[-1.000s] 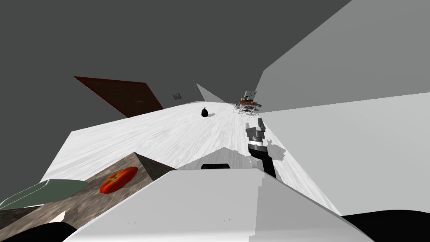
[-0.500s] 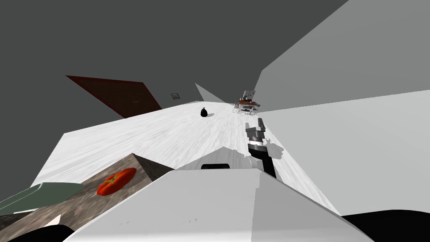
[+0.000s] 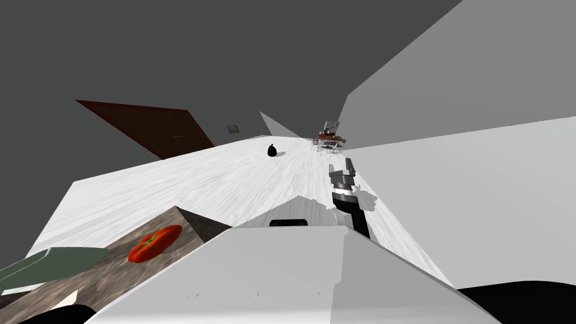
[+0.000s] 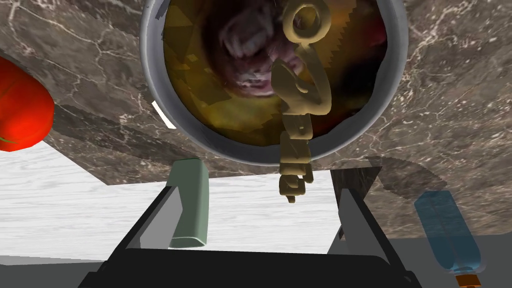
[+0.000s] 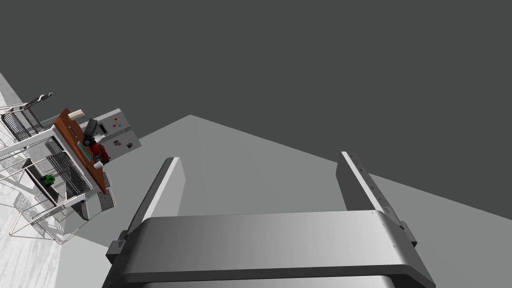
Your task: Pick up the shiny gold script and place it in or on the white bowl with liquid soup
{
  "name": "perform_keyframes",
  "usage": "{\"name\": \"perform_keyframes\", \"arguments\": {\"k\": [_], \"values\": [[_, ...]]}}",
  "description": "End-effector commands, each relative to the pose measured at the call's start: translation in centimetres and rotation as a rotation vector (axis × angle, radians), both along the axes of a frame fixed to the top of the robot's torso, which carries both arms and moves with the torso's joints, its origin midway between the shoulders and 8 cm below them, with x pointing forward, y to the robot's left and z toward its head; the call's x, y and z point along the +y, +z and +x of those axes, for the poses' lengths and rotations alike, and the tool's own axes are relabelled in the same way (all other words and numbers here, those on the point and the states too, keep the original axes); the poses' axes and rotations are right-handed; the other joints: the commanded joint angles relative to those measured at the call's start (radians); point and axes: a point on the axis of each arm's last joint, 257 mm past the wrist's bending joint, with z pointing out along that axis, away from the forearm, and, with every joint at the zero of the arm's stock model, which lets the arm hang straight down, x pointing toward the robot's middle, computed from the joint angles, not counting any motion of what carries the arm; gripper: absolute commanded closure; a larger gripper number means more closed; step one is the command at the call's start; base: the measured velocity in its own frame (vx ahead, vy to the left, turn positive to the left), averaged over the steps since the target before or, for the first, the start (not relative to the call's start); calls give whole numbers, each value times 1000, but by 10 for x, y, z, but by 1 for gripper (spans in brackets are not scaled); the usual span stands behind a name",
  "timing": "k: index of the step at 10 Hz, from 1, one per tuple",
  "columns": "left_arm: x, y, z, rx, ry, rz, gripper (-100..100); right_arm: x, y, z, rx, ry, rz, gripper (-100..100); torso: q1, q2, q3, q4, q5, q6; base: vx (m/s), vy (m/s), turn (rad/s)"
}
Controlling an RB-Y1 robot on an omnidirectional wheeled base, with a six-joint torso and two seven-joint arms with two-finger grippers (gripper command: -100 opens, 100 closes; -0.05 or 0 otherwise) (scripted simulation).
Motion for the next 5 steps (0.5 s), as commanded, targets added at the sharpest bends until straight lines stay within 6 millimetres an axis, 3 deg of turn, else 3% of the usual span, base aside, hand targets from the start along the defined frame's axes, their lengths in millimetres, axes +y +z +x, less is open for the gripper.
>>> {"name": "perform_keyframes", "arguments": {"k": [1, 2, 4, 5], "values": [[3, 3, 2, -22, 8, 13, -100, 0, 0, 0, 0, 0, 0, 0, 0, 0, 0, 0, 0, 0, -22, 3, -44], [-4, 4, -6, 9, 3, -8, -100, 0, 0, 0, 0, 0, 0, 0, 0, 0, 0, 0, 0, 0, -30, -1, -70], [1, 9, 0, -28, 19, 12, -100, 0, 0, 0, 0, 0, 0, 0, 0, 1, 1, 0, 0, -1, -18, -2, -13], [-7, 9, -11, 14, 16, -12, -100, 0, 0, 0, 0, 0, 0, 0, 0, 0, 0, 0, 0, -1, -15, -6, -65]]}}
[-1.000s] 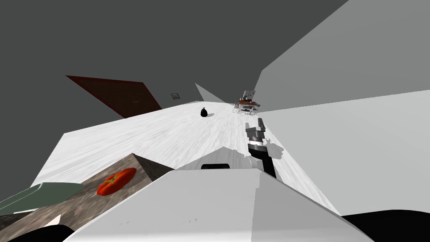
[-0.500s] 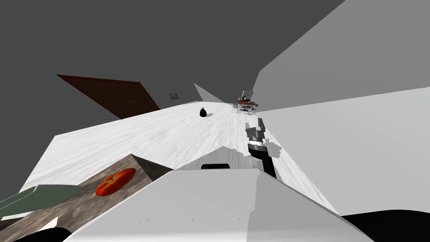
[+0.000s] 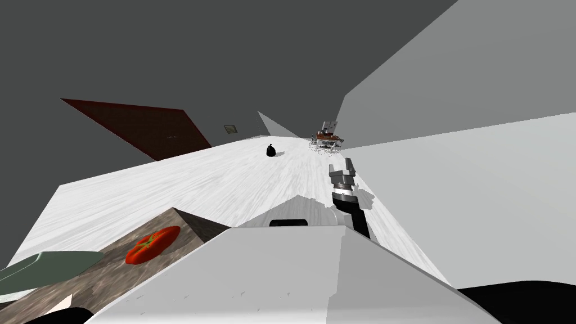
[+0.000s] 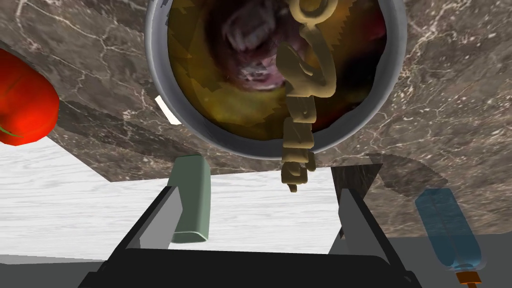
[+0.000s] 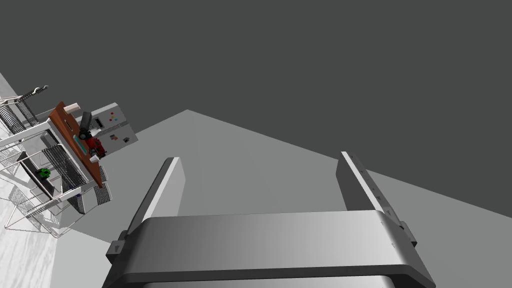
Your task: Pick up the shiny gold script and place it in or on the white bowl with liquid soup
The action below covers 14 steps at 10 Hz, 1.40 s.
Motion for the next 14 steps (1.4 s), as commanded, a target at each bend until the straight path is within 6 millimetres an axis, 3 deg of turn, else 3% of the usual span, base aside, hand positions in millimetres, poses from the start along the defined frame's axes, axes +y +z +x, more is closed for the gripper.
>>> {"name": "perform_keyframes", "arguments": {"k": [1, 2, 3, 4, 5, 7, 8, 10, 11, 14], "values": [[1, 4, -1, -12, 9, 8, -100, 0, 0, 0, 0, 0, 0, 0, 0, 0, 0, 0, 0, 0, -20, 0, -43], [3, 6, 1, -25, 14, 16, -100, 0, 0, 0, 0, 0, 0, 0, 0, 0, 0, 0, 0, 0, -12, 3, 3], [-4, 8, -9, 7, 16, -1, -100, 0, 0, 0, 0, 0, 0, 0, 0, 0, 0, 0, 0, -1, -19, 0, -59], [1, 11, -3, -24, 28, 18, -100, 0, 0, 0, 0, 0, 0, 0, 0, 0, 0, 0, 0, 0, -23, 0, -44], [-7, 13, -17, 23, 28, -6, -100, 0, 0, 0, 0, 0, 0, 0, 0, 0, 0, 0, 0, 0, -32, -4, -73], [0, 18, -8, -22, 44, 24, -100, 0, 0, 0, 0, 0, 0, 0, 0, 1, 1, 0, 0, -1, -18, -1, -13], [-7, 21, -21, 20, 48, 6, -100, 0, 0, 0, 0, 0, 0, 0, 0, 0, 0, 0, 0, -1, -18, -3, -54], [0, 25, -14, -18, 62, 32, -100, 0, 0, 0, 0, 0, 0, 0, 0, 0, 0, 0, 0, 0, -16, 0, -25], [-7, 29, -27, 23, 68, 18, -100, 0, 0, 0, 0, 0, 0, 0, 0, 0, 0, 0, 0, -1, -17, -5, -53], [-3, 32, -22, -2, 78, 35, -100, 0, 0, 0, 0, 0, 0, 0, 0, 0, 0, 0, 0, -1, -11, -1, -16]]}}
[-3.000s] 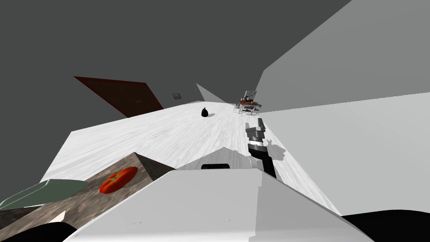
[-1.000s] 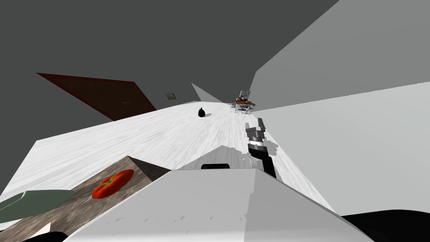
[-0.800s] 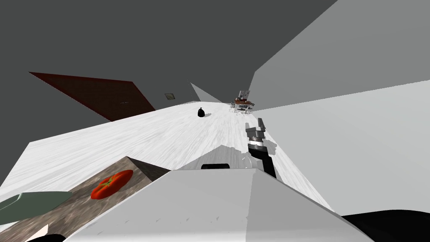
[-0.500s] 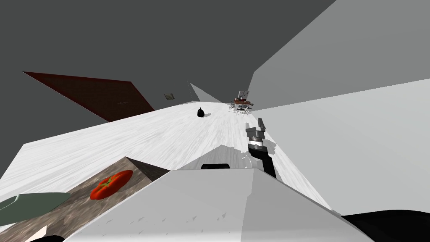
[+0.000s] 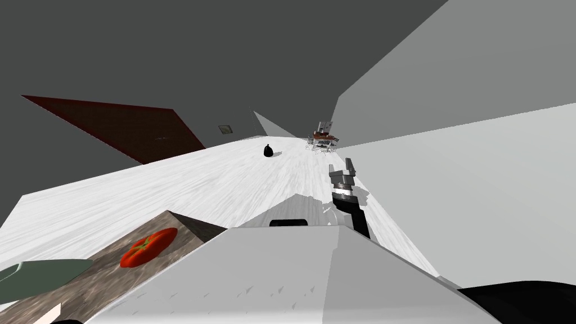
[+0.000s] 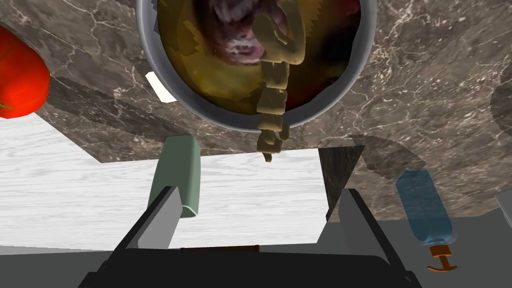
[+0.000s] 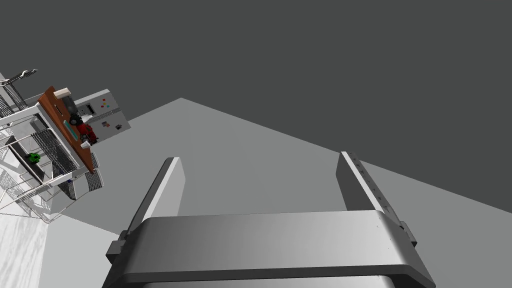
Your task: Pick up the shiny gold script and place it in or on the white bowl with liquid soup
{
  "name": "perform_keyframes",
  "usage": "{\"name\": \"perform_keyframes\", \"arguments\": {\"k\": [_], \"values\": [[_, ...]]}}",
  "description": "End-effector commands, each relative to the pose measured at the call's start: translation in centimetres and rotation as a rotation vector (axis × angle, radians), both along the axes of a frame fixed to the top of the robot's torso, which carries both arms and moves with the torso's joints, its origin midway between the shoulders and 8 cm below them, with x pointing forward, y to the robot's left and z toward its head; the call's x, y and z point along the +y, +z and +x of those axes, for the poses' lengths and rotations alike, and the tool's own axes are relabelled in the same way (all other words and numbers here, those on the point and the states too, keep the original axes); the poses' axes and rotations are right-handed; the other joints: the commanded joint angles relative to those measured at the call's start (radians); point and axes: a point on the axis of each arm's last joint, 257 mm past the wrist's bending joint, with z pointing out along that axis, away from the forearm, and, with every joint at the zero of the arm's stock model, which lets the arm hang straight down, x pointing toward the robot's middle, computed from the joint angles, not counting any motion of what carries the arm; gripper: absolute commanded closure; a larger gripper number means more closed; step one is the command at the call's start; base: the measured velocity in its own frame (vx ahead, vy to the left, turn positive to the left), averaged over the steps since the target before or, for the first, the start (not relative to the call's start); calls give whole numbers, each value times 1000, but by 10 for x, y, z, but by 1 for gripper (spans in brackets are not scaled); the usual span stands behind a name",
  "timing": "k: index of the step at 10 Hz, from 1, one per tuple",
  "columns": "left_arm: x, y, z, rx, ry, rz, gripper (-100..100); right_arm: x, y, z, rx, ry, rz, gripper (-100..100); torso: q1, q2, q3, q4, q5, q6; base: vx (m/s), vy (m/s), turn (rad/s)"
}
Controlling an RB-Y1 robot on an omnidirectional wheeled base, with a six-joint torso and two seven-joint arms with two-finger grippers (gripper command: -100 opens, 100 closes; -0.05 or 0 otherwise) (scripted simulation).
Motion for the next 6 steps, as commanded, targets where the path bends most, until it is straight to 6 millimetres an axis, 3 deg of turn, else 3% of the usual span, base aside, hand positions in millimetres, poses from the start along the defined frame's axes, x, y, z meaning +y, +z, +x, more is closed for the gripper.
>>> {"name": "perform_keyframes", "arguments": {"k": [1, 6], "values": [[0, 0, 0, 0, 0, 0, 0, 0, 0, 0, 0, 0, 0, 0, 0, 0, 0, 0, 0, 0, 0, 0, 0], [0, 0, 0, 0, 0, 0, 0, 0, 0, 0, 0, 0, 0, 0, 0, 0, 0, 0, 0, 0, 0, 0, 0]]}}
